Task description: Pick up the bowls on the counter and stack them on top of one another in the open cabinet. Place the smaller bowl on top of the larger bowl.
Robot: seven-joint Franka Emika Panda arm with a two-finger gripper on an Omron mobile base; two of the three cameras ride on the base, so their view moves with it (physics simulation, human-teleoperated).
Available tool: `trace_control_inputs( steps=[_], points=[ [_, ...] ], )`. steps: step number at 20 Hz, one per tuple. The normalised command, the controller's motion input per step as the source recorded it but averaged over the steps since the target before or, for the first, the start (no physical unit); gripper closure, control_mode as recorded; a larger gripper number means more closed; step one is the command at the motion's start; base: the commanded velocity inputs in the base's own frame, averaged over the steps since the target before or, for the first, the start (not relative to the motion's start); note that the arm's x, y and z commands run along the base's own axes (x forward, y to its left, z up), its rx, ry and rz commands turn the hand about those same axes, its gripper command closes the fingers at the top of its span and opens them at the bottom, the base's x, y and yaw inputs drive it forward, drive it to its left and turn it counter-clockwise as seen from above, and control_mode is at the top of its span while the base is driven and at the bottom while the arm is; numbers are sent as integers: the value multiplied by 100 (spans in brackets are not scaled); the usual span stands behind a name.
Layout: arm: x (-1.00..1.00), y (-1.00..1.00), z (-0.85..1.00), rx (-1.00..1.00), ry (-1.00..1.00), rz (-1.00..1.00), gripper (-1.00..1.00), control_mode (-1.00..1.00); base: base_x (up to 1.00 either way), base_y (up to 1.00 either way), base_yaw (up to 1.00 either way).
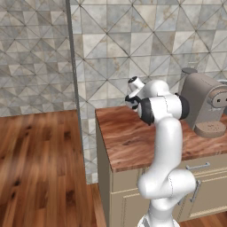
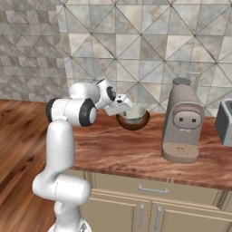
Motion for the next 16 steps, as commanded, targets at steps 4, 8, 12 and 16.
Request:
trace_control_inputs(
  steps=[4, 8, 12, 16],
  points=[
    [4, 0, -8, 0, 1, -1, 100, -100, 0, 0, 0],
    [3, -1, -6, 0, 1, -1, 100, -100, 0, 0, 0],
    [2, -1, -5, 0, 1, -1, 100, -100, 0, 0, 0],
    [0, 0, -6, 0, 0, 0, 100, -100, 0, 0, 0]
  ],
)
